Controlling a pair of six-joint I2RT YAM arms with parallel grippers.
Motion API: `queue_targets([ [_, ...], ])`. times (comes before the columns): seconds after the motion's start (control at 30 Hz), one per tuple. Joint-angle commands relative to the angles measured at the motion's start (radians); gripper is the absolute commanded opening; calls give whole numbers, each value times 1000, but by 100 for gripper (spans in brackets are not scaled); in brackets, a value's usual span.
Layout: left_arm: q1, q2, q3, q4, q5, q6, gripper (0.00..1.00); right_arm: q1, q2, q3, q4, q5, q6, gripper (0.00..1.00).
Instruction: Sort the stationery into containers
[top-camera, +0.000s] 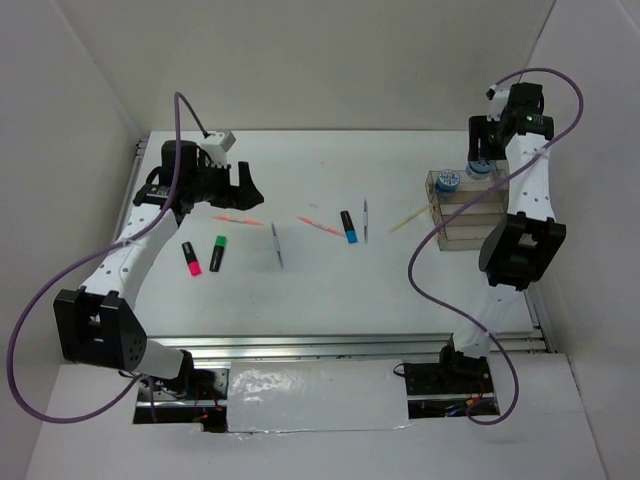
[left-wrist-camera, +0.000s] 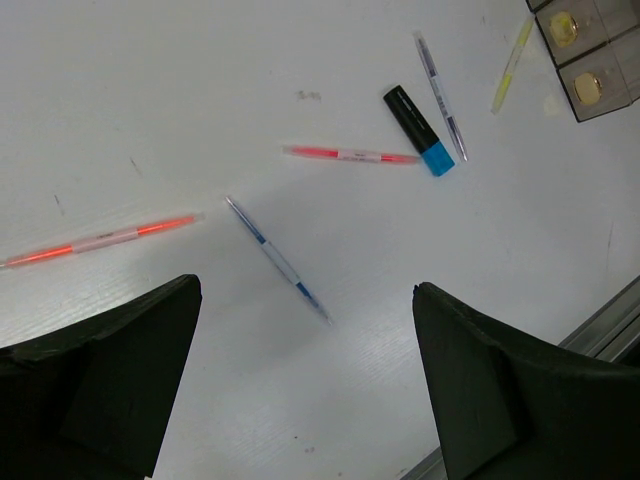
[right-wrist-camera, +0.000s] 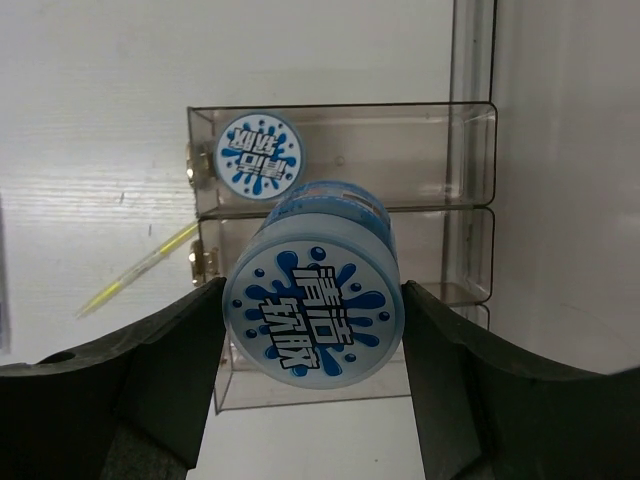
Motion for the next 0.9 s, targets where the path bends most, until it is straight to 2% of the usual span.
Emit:
queue_targets([
  [0.0,3,15,46,68,15,-5,99,-5,61,134,-44,-11,-14,36],
  [0.33,11,46,12,111,35,-11,99,-29,156,142,59,2,9,32],
  [0.87,46,51,-18,135,79,-23,99,-77,242,182,135,-34,70,32],
])
